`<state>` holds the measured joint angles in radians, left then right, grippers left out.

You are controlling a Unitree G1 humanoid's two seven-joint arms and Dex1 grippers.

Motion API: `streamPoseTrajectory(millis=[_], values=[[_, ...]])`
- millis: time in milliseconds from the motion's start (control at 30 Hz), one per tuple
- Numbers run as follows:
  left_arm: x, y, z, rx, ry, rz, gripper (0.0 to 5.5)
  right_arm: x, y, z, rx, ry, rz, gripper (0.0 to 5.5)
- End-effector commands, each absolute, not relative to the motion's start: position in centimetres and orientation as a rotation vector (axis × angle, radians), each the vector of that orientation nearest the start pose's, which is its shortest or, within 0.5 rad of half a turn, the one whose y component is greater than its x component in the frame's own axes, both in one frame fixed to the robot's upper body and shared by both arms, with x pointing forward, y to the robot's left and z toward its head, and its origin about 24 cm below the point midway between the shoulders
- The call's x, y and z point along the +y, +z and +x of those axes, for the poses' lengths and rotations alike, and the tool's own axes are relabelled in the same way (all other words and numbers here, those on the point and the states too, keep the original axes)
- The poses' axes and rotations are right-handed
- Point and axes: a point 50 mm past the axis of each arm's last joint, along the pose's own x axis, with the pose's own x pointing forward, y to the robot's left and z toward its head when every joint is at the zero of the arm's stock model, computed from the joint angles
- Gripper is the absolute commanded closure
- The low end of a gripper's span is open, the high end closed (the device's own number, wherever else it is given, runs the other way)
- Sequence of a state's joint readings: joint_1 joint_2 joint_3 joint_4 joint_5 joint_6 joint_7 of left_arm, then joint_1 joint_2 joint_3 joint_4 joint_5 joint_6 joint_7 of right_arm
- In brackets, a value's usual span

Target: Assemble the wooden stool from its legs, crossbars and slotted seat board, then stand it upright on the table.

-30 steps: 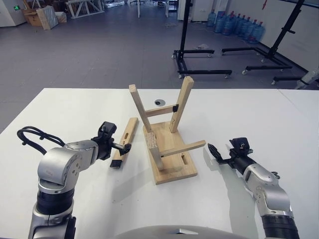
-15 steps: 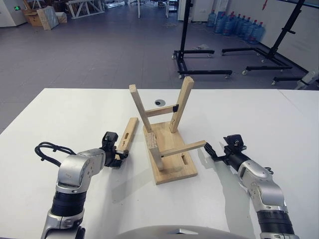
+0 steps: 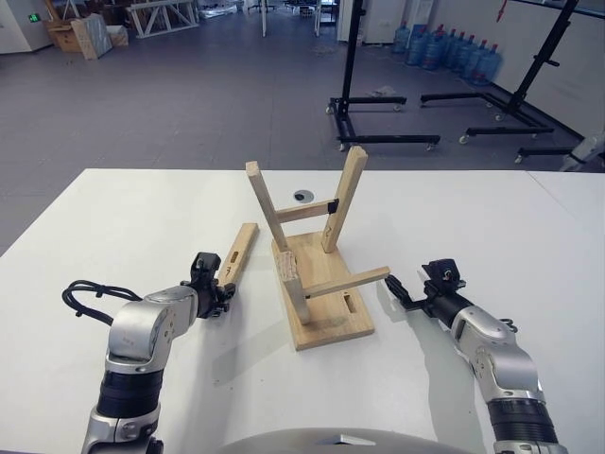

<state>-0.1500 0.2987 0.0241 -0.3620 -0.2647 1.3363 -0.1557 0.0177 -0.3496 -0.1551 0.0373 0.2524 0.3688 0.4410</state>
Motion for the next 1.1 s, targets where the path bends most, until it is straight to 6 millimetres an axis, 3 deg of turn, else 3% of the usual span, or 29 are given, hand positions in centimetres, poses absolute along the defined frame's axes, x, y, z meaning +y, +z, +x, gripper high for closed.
streamPoseTrajectory(millis=[33,167,233,333,400,533,667,800,867,933,1000,1100], values=[[18.3,3.6,23.1,0.917,-0.202,0.02,3.45,-23.7,2.4,24.2,0.376,0.256,0.005,0.1],[20.2,5.9,26.0,0.774,-0.135,0.008,3.45,-24.3,2.6,24.3,0.371,0.24,0.005,0.1],[21.9,8.1,28.3,0.655,-0.078,0.008,3.45,-24.6,2.9,24.6,0.364,0.234,0.002,0.1],[24.3,12.8,31.3,0.434,-0.015,0.033,3.45,-25.2,3.4,25.1,0.348,0.225,-0.007,0.1],[25.3,17.6,33.1,0.224,-0.018,0.041,3.45,-25.9,4.4,25.8,0.32,0.205,0.0,0.1],[24.5,25.2,34.2,-0.083,-0.175,-0.033,3.45,-27.7,7.9,27.7,0.227,0.18,0.01,0.1],[20.8,31.0,32.7,-0.277,-0.477,-0.051,3.45,-28.4,13.4,29.8,0.084,0.219,0.05,0.1],[17.2,33.1,30.0,-0.298,-0.909,-0.272,3.45,-28.9,22.3,31.0,-0.157,0.338,0.326,0.1],[15.8,33.1,29.0,-0.265,-1.129,-0.405,3.45,-28.8,27.2,30.2,-0.276,0.506,0.503,0.1],[15.0,32.4,28.6,-0.225,-1.233,-0.486,3.45,-28.1,30.6,28.9,-0.36,0.733,0.607,0.1],[14.4,31.4,28.2,-0.178,-1.325,-0.567,3.45,-26.3,31.6,27.9,-0.369,0.963,0.671,0.1],[13.4,30.3,27.5,-0.124,-1.422,-0.642,3.45,-23.1,30.2,27.6,-0.295,1.217,0.781,0.1]])
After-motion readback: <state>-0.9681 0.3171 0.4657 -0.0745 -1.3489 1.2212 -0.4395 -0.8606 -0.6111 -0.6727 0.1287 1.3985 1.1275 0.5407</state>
